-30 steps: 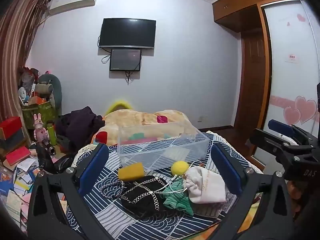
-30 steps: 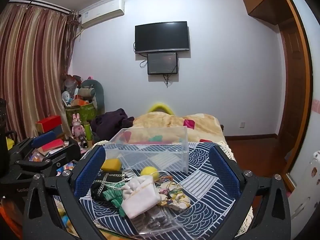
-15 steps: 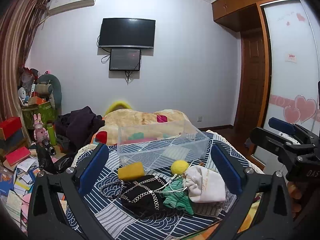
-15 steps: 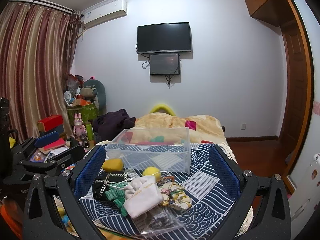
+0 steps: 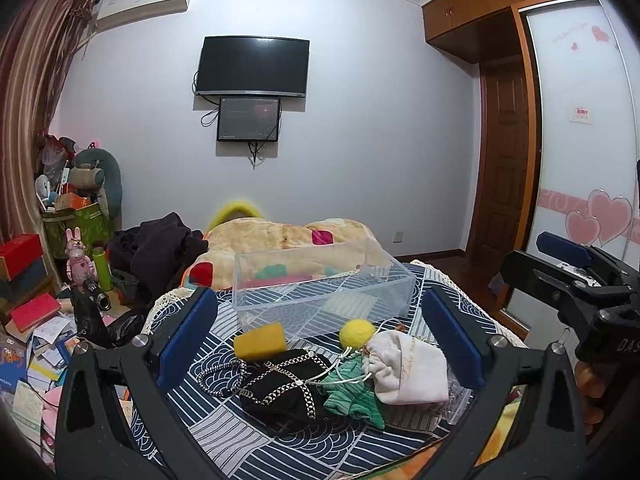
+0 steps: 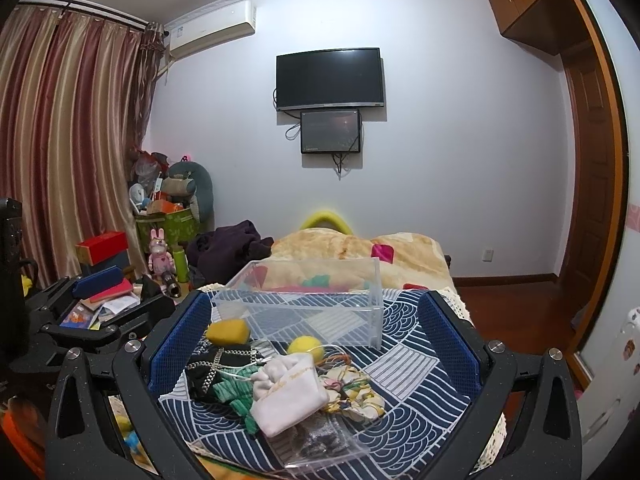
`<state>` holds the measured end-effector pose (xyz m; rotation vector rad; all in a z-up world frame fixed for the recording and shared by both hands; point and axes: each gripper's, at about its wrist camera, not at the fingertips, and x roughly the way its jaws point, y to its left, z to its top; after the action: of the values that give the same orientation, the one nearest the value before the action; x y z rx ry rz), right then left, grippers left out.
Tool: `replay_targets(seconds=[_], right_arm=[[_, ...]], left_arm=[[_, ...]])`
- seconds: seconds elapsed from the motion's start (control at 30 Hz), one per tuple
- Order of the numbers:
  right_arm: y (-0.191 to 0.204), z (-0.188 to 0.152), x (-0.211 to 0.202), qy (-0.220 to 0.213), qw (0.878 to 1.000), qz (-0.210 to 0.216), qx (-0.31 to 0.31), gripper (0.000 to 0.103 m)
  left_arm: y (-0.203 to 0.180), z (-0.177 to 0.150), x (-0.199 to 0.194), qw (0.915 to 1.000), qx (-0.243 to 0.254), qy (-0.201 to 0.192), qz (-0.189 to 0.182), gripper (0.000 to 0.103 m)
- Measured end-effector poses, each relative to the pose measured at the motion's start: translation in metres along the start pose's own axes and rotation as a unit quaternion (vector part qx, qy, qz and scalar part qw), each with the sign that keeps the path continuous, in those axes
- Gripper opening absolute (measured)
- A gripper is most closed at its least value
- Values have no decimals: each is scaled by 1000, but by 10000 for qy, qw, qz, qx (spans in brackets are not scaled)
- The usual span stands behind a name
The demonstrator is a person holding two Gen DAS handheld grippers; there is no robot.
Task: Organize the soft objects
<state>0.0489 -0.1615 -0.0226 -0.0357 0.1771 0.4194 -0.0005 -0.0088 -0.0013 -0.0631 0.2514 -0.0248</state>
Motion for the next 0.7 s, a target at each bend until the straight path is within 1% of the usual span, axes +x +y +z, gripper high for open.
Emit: replay_targets(seconds=[0.7], right_arm=[[1, 2, -4, -67, 10000, 23, -19, 103]], left_arm=[[-2, 5, -2, 10000, 51, -10, -20, 103]])
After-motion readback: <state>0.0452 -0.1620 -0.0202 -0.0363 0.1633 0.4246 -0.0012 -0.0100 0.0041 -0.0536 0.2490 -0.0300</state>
